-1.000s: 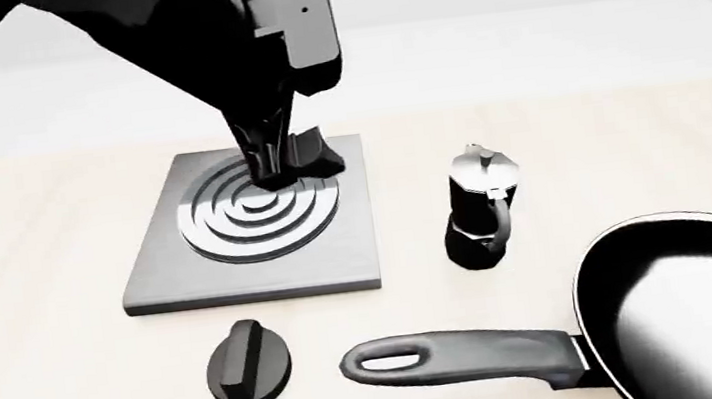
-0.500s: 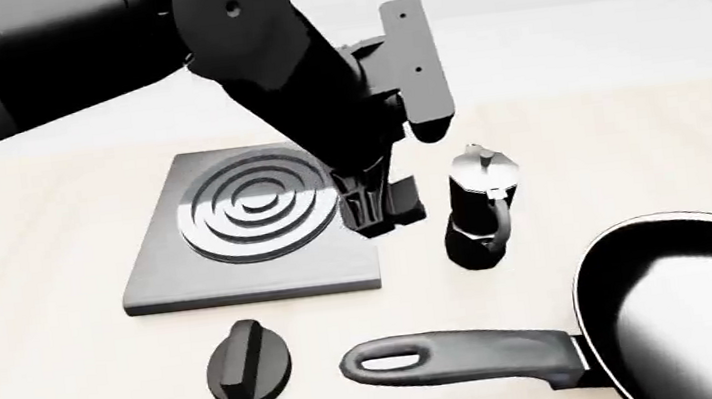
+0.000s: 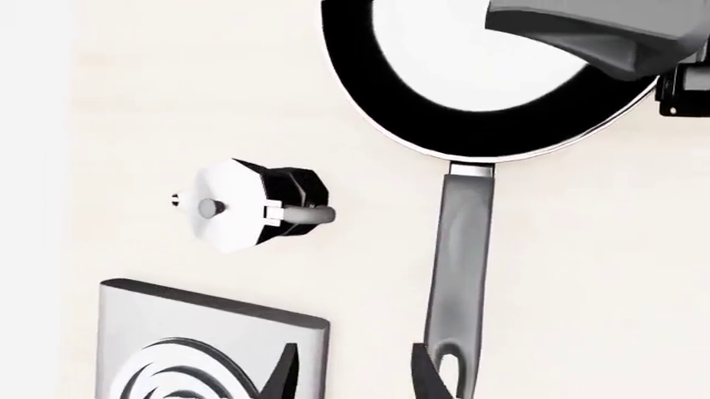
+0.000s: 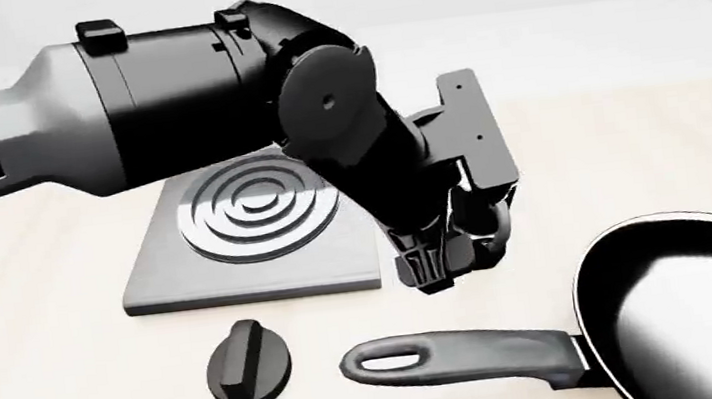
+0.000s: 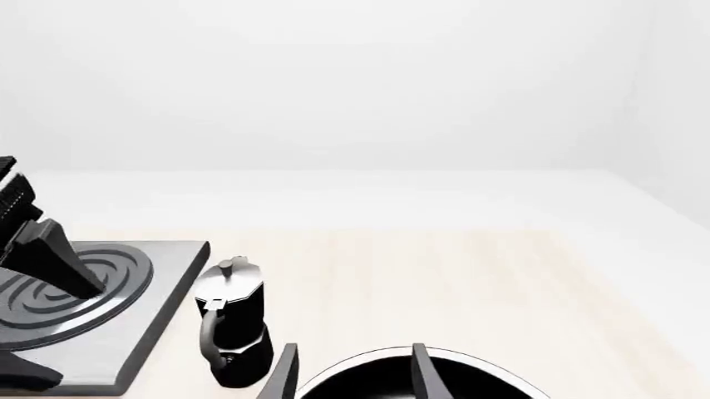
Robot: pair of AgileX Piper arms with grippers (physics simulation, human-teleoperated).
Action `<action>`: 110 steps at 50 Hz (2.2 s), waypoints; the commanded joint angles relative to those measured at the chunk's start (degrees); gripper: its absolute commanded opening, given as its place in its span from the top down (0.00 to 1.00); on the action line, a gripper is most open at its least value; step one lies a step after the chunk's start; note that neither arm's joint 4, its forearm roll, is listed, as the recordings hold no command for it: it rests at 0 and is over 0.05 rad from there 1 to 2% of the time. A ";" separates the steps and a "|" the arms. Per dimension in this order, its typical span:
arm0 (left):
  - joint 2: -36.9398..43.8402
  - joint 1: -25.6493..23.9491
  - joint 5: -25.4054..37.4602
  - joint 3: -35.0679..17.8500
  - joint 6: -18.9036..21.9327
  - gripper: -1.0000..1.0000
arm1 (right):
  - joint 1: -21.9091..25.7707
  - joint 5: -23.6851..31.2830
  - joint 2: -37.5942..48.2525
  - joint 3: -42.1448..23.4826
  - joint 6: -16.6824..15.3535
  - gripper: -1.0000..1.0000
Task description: Put the frying pan on the stove.
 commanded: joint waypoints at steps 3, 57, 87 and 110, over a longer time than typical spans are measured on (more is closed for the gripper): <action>1.74 -1.99 -2.29 1.91 -3.70 0.00 | -0.13 0.56 -0.89 0.03 -0.27 0.00; 4.68 -6.79 -8.19 7.86 -11.30 0.00 | -0.12 0.56 -0.89 0.03 -0.28 0.00; 7.41 -8.68 -13.10 10.17 -14.96 0.00 | -0.13 0.56 -0.90 0.03 -0.27 0.00; 9.80 -9.66 -16.97 12.49 -17.56 0.00 | -0.12 0.56 -0.90 0.03 -0.28 0.00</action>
